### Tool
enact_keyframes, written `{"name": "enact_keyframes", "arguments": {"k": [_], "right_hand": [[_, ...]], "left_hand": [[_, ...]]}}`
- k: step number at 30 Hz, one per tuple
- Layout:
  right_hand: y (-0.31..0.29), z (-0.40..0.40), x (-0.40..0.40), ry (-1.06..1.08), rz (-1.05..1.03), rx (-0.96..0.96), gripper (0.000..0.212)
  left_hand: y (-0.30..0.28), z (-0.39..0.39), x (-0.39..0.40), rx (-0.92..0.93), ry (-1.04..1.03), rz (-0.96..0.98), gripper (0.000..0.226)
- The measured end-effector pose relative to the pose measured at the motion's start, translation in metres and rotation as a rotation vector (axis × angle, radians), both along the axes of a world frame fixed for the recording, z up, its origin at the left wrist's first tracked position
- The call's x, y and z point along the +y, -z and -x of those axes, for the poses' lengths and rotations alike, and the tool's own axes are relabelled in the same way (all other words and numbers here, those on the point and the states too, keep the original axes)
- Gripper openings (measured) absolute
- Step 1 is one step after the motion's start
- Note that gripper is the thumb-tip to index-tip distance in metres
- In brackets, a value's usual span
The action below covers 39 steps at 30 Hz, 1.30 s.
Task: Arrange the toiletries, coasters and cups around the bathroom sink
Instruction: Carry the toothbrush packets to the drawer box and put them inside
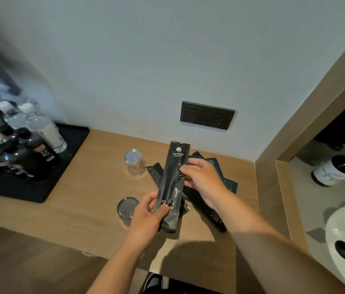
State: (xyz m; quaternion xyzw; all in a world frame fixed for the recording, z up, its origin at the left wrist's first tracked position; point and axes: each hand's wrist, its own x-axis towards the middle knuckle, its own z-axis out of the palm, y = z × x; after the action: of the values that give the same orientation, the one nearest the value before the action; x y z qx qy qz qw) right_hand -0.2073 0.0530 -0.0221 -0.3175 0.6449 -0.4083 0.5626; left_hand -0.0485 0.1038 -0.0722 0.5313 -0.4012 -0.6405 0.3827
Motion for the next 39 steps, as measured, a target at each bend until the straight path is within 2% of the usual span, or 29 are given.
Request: {"name": "enact_keyframes", "arguments": {"k": [4,12,16,18,19,21,24,27,30,35,37,39], "right_hand": [[-0.01,0.0,-0.017,0.015,0.036,0.022,0.013],[-0.002,-0.003,-0.014,-0.117,0.055,-0.004,0.015],[0.004,0.016,-0.014,0.005,0.07,-0.077,0.023],[0.017,0.035,-0.006,0.093,0.047,-0.048,0.023],[0.026,0.045,0.0,0.102,0.015,0.016,0.023],[0.056,0.06,0.012,0.053,-0.096,0.281,0.027],[0.1,0.068,0.029,-0.108,-0.236,0.654,0.037],[0.128,0.062,0.041,-0.298,-0.075,0.934,0.047],[0.147,0.055,0.046,-0.408,-0.014,1.098,0.06],[0.165,0.055,0.053,-0.653,-0.195,1.3,0.078],[0.165,0.055,0.052,-0.751,-0.192,1.373,0.078],[0.16,0.057,0.048,-0.757,-0.163,1.437,0.068]], "left_hand": [[-0.005,-0.004,0.009,0.04,0.076,-0.014,0.026],[-0.021,0.009,-0.002,0.204,0.084,-0.067,0.025],[-0.019,0.015,-0.015,0.176,0.023,-0.063,0.025],[-0.013,0.011,-0.021,0.144,-0.02,-0.07,0.025],[-0.009,0.008,-0.023,0.14,-0.033,-0.074,0.024],[-0.001,0.003,-0.026,0.151,-0.054,-0.089,0.025],[0.013,-0.001,-0.032,0.155,-0.084,-0.1,0.025],[0.02,-0.001,-0.037,0.153,-0.083,-0.099,0.03],[0.026,0.0,-0.041,0.152,-0.056,-0.122,0.034],[0.031,0.01,-0.047,0.173,-0.09,-0.167,0.032],[0.032,0.013,-0.049,0.188,-0.111,-0.17,0.032],[0.032,0.015,-0.049,0.183,-0.109,-0.168,0.034]]}}
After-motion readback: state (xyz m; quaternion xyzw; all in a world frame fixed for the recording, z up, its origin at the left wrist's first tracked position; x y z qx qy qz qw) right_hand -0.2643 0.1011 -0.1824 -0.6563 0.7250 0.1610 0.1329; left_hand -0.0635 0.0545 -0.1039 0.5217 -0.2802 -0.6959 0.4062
